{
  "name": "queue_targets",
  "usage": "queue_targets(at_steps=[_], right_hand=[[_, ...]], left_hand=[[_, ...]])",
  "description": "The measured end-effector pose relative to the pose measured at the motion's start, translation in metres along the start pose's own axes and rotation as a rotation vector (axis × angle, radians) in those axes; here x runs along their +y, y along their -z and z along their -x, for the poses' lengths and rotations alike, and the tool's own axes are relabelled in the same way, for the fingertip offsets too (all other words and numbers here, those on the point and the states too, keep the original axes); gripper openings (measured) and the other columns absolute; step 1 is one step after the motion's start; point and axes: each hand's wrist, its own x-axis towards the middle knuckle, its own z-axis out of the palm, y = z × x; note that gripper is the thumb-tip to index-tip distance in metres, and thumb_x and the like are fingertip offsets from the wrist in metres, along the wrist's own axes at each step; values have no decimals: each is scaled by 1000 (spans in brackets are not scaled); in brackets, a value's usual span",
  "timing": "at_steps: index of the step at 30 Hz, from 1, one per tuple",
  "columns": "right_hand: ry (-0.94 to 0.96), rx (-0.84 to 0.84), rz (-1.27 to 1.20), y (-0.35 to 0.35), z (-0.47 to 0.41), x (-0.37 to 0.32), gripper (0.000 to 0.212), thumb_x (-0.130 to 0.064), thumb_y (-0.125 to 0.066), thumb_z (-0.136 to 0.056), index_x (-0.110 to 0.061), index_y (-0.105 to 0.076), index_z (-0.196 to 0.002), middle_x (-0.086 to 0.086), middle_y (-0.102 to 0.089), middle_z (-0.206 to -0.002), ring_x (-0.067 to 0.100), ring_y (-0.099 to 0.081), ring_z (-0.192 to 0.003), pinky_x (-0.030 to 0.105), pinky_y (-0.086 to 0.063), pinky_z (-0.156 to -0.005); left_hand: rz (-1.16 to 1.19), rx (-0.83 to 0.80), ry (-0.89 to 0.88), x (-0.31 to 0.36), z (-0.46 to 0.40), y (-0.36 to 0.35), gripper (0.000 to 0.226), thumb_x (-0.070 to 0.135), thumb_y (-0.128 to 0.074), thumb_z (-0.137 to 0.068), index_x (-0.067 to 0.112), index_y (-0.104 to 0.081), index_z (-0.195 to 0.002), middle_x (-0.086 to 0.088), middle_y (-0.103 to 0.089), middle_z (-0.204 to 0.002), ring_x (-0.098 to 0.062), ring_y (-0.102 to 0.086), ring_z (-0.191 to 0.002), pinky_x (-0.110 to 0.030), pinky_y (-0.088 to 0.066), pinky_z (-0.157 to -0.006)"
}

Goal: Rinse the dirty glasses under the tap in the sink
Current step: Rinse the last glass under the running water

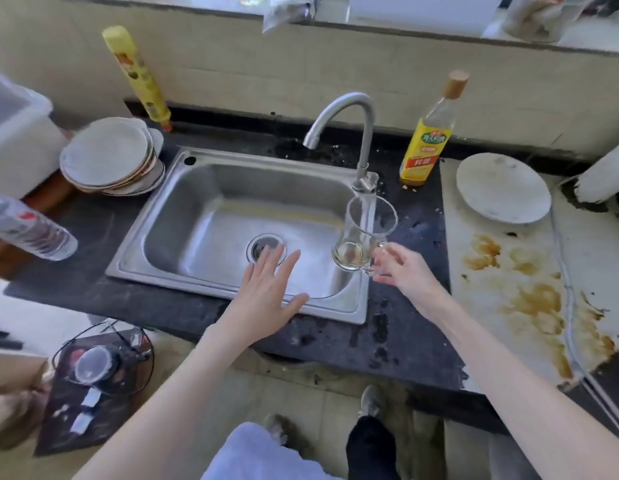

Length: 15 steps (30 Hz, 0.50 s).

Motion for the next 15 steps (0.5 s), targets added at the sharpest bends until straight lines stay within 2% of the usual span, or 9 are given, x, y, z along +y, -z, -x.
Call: queue_targets(at_steps=[2, 4, 7, 10, 13, 15], right_hand=[[5, -33, 14, -26, -9, 1, 20, -23, -50, -96, -7, -62, -97, 1, -60, -86, 14, -56, -82, 31, -55, -83], [10, -78, 15, -44, -16, 2, 28, -24, -49, -96, 1, -60, -102, 7, -59, -90, 15, -56, -83, 33, -54, -87], [30, -151, 19, -60, -25, 4, 32, -26, -49, -97, 5, -59, -101, 9, -57, -89, 18, -57, -85, 26, -55, -84], [38, -233, 69, -65, -42, 3, 33, -25, -47, -97, 6, -58, -103, 21, -61, -99, 21, -60, -90, 22, -54, -84], [31, -318, 99, -64, -61, 1, 35, -29, -48, -96, 3, -59, -106, 20, -64, -107, 23, -64, -98, 31, -53, -89], [9, -346, 50, -61, -75, -2, 36, -29, -48, -95, 4, -59, -107, 21, -64, -105, 24, -64, -101, 28, -55, -85]], left_hand=[[91, -3, -8, -18, -9, 6, 72, 39, -49, -93, 19, -9, -149, -6, -3, -158, -23, 0, -145, -39, -10, -117], [200, 2, -20, -33, -20, 7, 78, 35, -56, -90, 15, -7, -149, -6, -6, -157, -18, -5, -145, -30, -9, -116], [387, -48, 22, -45, -41, 9, 95, 33, -67, -83, 15, 0, -149, 0, -7, -157, -11, -9, -143, -17, -10, -108], [636, -75, 67, -50, -76, 12, 106, 31, -78, -72, 22, -5, -149, 6, -22, -152, -9, -23, -139, -22, -21, -111], [767, -100, 43, -53, -109, 6, 82, 24, -81, -69, 29, -32, -133, 10, -42, -132, -2, -41, -123, -21, -35, -102], [792, -59, 22, -53, -127, 0, 69, 34, -84, -62, 36, -40, -114, 7, -52, -120, 4, -50, -107, -16, -41, -92]])
